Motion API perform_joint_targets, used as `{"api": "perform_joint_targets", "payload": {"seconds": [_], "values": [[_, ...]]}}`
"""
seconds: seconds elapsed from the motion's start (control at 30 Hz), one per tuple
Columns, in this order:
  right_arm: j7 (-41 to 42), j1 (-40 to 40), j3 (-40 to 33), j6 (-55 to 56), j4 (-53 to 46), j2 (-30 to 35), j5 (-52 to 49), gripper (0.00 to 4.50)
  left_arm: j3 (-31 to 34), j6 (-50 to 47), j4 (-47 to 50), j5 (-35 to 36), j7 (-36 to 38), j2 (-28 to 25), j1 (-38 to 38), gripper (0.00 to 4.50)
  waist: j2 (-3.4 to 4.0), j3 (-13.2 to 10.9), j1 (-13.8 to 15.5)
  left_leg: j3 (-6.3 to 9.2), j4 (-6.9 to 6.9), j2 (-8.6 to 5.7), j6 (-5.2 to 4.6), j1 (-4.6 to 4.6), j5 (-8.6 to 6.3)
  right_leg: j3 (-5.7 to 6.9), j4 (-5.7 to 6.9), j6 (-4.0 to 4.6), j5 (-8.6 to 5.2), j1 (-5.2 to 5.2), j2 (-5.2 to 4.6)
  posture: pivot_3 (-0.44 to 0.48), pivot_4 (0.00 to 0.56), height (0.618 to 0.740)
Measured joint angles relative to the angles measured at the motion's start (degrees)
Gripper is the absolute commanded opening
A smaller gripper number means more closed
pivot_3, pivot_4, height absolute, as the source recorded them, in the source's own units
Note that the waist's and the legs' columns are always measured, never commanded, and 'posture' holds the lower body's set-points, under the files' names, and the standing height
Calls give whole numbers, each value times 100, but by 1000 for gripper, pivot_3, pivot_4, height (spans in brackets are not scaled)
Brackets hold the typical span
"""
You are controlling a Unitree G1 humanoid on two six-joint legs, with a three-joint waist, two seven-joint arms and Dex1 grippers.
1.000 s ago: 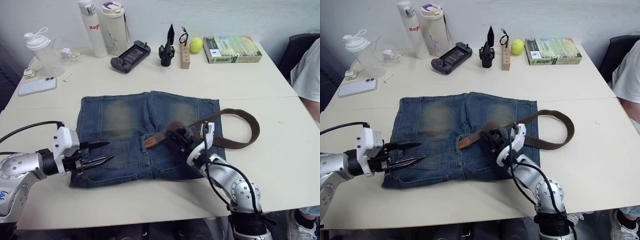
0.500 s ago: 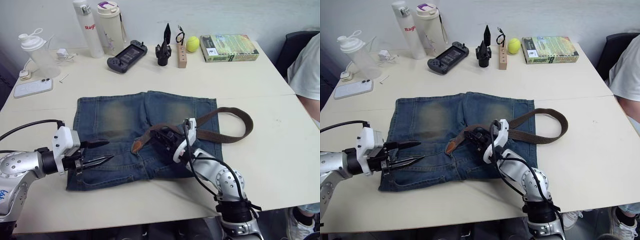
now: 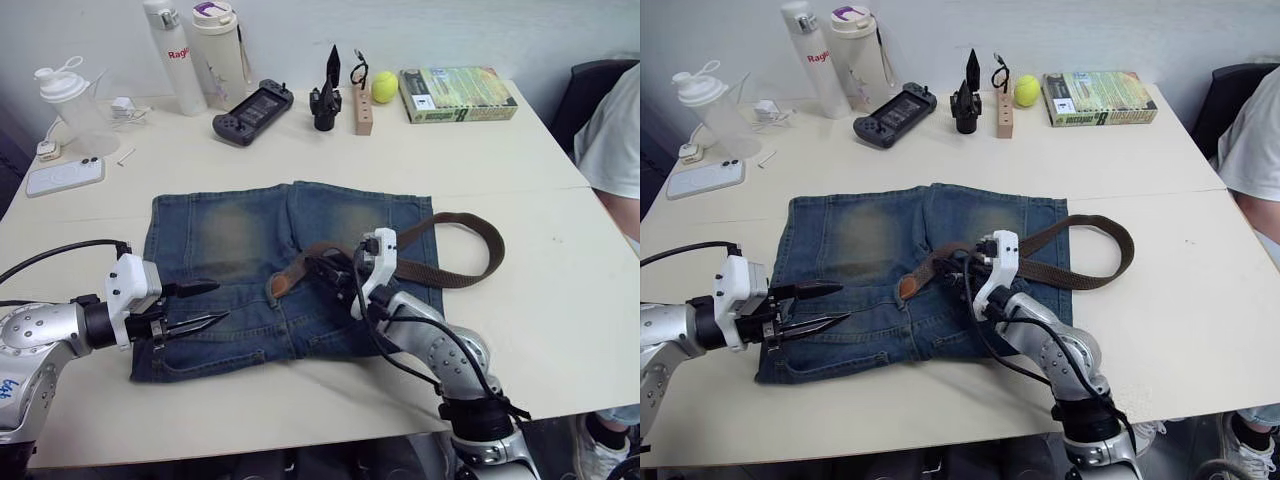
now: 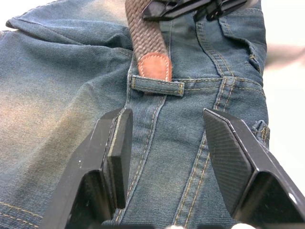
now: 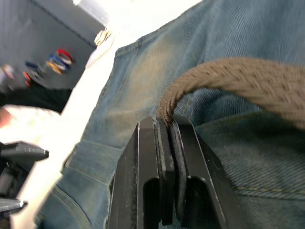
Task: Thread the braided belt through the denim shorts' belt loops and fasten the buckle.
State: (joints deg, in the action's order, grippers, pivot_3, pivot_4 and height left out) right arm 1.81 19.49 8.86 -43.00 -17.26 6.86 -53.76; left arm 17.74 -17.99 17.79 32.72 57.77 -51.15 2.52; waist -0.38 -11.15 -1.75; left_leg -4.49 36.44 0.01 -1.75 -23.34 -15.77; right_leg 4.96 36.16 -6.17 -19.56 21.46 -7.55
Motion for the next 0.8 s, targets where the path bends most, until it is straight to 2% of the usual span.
{"api": "perform_joint_targets", "payload": {"seconds": [0.3, 0.43, 0.7, 0.8], "values": [[96, 9, 532, 4, -352, 49, 1114, 0, 0, 20, -16, -38, 7, 57, 5, 2620, -4, 2, -3, -7, -2, 0, 1, 1, 0, -4, 0, 0, 0, 3, 1, 0, 150, 740], [121, -61, 670, 26, -208, -210, 1424, 0, 1, 93, -25, -75, 58, 59, 8, 2620, -5, 3, -10, -9, -4, 2, 2, 2, 1, -5, 0, 0, 0, 3, 4, 0, 150, 740], [347, 5, 454, -526, 233, -728, 1169, 0, 1, 320, -92, -250, 144, 59, 18, 2620, -16, 10, -35, -11, -7, 8, 3, 6, 2, -10, 2, 0, 0, 3, 9, 0, 150, 740], [354, 147, -12, -1170, 681, -1206, 541, 0, -139, 1081, -368, -794, 296, 60, 9, 2620, -18, 11, -63, -17, -16, 9, 7, 11, 4, -8, 3, 1, 0, 4, 11, 0, 150, 740]]}}
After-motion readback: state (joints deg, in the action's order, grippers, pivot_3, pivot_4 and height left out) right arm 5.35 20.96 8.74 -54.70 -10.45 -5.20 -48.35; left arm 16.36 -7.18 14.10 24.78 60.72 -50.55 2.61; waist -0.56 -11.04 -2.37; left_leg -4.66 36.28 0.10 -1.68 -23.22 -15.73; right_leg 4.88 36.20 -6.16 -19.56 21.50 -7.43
